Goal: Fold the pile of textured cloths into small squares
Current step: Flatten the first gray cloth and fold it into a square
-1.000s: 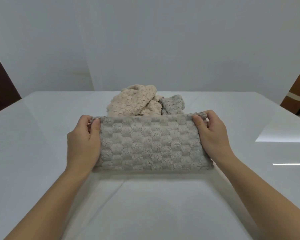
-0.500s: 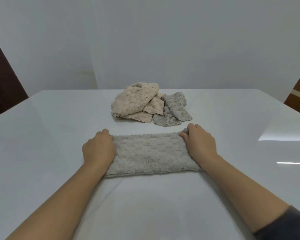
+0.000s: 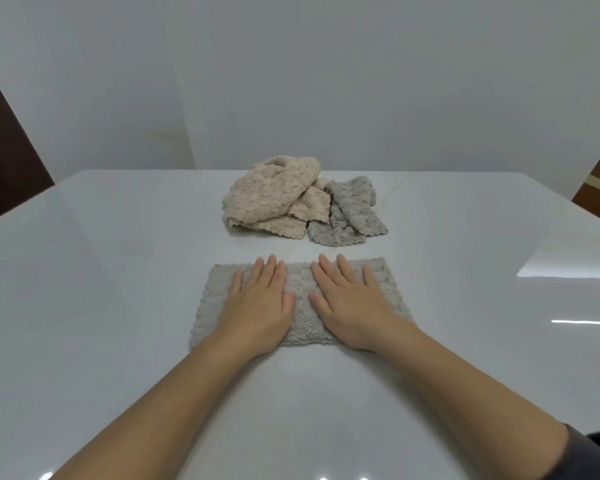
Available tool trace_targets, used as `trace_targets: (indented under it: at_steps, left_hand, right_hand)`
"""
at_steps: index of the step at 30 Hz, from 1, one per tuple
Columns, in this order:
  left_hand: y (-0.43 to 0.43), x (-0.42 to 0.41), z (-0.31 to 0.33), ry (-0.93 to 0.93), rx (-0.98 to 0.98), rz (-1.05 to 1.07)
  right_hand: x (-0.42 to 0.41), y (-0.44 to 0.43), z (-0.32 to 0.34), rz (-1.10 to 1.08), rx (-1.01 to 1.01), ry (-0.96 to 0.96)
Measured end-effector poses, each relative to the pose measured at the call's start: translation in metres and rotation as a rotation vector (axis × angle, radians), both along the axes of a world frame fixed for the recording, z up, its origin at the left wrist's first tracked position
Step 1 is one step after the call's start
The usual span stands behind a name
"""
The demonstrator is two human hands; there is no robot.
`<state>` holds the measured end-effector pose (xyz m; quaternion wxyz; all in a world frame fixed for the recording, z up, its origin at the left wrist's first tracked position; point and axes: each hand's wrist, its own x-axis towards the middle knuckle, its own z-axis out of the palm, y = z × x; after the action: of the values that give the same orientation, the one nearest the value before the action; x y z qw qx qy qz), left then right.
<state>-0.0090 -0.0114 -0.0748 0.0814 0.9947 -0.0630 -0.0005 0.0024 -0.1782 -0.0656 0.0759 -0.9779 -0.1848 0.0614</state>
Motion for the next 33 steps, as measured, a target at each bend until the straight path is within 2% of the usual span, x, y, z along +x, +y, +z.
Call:
trace_targets:
  at_steps: [8, 12, 16, 20, 24, 28, 33]
  left_hand:
    - [0.039, -0.006, -0.002, 0.017, -0.005, 0.134]
    - [0.043, -0.006, -0.004, 0.012, -0.002, 0.137]
    - [0.042, -0.006, -0.004, 0.008, 0.004, 0.139]
    - [0.042, -0.007, -0.003, 0.015, 0.003, 0.144]
    - [0.043, -0.007, -0.003, 0.019, -0.002, 0.145]
    - [0.042, -0.008, -0.001, 0.032, 0.006, 0.140]
    - [0.035, -0.006, 0.010, 0.048, 0.099, 0.186]
  right_hand:
    - [0.009, -0.040, -0.004, -0.163, -0.028, -0.011]
    - [0.008, -0.052, 0.006, -0.232, -0.088, -0.003]
    - [-0.001, -0.012, 0.025, -0.069, -0.013, -0.127]
    - [-0.009, 0.034, 0.008, 0.083, 0.005, -0.035]
    - [-0.005, 0.021, -0.004, 0.065, -0.009, -0.016]
    - [0.002, -0.012, -0.003, -0.077, -0.020, -0.021]
    - [0.002, -0.022, -0.007, -0.144, -0.029, -0.046]
